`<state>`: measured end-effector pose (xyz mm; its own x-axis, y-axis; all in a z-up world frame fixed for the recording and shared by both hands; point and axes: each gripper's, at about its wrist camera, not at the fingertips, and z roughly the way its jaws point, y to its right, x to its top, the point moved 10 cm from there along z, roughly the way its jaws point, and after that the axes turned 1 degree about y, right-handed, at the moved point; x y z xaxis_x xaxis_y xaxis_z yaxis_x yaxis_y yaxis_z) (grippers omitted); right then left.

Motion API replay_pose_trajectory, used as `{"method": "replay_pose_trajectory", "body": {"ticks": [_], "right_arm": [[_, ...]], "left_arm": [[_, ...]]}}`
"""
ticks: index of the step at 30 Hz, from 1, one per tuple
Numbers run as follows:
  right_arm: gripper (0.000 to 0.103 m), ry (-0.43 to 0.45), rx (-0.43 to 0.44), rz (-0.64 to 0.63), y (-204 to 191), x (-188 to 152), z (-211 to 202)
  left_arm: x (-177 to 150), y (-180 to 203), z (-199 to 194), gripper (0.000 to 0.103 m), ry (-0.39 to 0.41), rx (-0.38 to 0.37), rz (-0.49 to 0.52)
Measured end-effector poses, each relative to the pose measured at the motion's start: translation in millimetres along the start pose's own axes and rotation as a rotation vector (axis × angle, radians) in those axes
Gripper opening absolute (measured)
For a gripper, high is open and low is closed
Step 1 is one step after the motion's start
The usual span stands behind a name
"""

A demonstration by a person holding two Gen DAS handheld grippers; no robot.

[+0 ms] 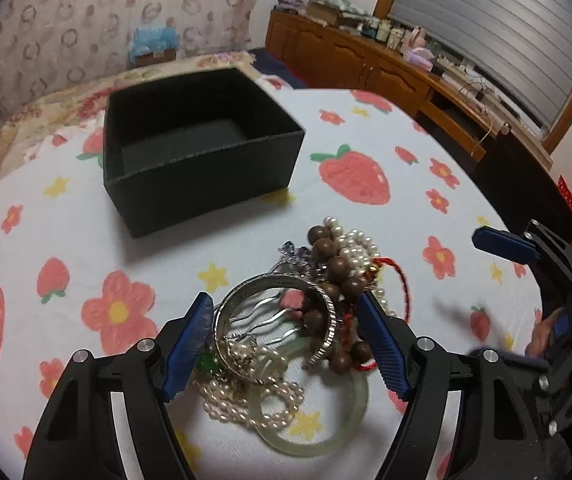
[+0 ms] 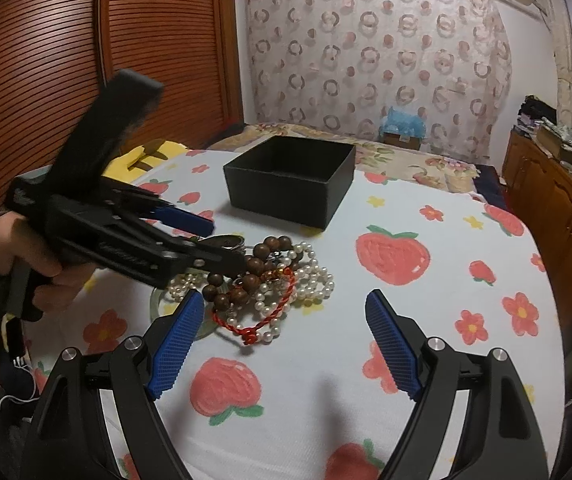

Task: Organize jewelry
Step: 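Close the left gripper on the silver bangle while the right gripper grasps the red string bracelet, then carry the silver bangle and red bracelet into the black box and release both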

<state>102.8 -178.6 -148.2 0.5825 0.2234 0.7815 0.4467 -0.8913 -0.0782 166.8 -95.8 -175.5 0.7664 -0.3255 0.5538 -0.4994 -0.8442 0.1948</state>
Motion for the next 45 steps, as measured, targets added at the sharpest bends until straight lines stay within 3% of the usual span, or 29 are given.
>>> {"method": "replay_pose_trajectory", "body": {"ticks": [2, 5, 9, 14, 19, 21, 22, 24, 37, 45], "right_arm": [[0.077, -0.009, 0.018, 0.0, -2.1, -0.7, 2.6], [0.065, -0.036, 0.045, -0.001, -5.2, -3.2, 8.1], [0.059, -0.063, 0.069, 0.006, -6.4, -3.2, 16.5], [0.04, -0.097, 0.086, 0.038, -1.6, -2.4, 28.2], [0.033, -0.142, 0.126, 0.121, 5.4, -4.7, 41.3], [0.023, -0.163, 0.137, 0.137, 5.5, -7.2, 45.2], [0.012, -0.169, 0.143, 0.142, 4.8, -7.9, 45.9], [0.004, -0.169, 0.149, 0.144, 3.5, -7.0, 44.2], [0.003, 0.005, 0.104, 0.034, -2.2, 58.1, -13.9], [0.003, 0.02, 0.034, -0.034, 14.8, 80.9, 0.2]], "left_arm": [[-0.8, -1.2, 1.2, 0.07, -0.005, -0.018, -0.006], [-3.3, -5.8, 0.9, 0.059, -0.006, -0.021, -0.017], [-5.0, -7.1, -2.1, 0.058, 0.008, -0.03, -0.018], [-0.8, -16.1, -17.2, 0.058, 0.075, 0.017, -0.03], [1.4, -27.5, -32.5, 0.058, 0.131, 0.062, -0.051], [2.7, -30.4, -37.9, 0.058, 0.148, 0.065, -0.058], [3.3, -32.2, -41.4, 0.058, 0.157, 0.069, -0.063], [4.2, -34.7, -44.9, 0.058, 0.166, 0.077, -0.064], [15.8, -39.3, -59.3, 0.058, 0.218, 0.112, -0.073], [38.6, -40.6, -62.5, 0.058, 0.255, 0.158, -0.046]]}}
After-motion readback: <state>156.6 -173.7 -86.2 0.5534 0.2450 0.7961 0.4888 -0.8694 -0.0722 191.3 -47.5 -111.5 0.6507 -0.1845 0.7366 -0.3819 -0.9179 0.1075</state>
